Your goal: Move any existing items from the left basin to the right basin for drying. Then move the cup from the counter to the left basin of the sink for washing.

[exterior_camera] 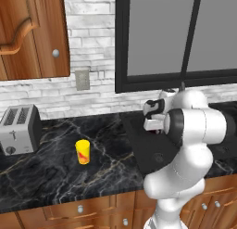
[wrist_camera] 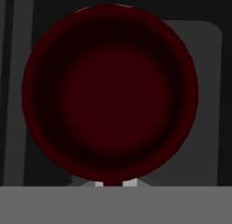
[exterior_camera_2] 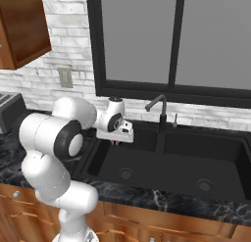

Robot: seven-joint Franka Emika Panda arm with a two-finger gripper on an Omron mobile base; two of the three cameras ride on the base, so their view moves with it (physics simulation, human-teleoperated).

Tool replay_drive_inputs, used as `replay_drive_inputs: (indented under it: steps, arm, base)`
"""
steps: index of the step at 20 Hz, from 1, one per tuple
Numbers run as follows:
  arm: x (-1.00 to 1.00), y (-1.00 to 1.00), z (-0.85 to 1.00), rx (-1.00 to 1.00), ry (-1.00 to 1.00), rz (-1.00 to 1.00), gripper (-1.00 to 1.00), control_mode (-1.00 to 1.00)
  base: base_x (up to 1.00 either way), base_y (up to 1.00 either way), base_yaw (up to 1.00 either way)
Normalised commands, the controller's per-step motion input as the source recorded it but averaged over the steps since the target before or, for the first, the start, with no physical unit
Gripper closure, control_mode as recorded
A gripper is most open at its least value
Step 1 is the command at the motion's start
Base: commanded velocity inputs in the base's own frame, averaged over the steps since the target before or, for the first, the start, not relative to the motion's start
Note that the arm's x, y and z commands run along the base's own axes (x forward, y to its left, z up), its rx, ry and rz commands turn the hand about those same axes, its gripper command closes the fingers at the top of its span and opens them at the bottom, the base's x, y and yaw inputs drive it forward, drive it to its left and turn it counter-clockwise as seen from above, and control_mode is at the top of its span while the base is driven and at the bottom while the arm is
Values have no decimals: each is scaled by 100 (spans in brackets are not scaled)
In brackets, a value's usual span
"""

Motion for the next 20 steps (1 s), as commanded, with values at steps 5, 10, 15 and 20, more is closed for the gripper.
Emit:
replay_drive_inputs:
  steps: [5,10,15,20]
  arm:
    - [-49,0,36,-1,0,0,100,-100]
    - [-58,0,27,0,0,0,100,-100]
    - [-50,0,38,0,0,-1,100,-100]
    - [-41,-3,35,0,0,-2,100,-100]
  base:
    - [0,0,0]
    - [0,0,0]
    - [0,0,0]
    - [0,0,0]
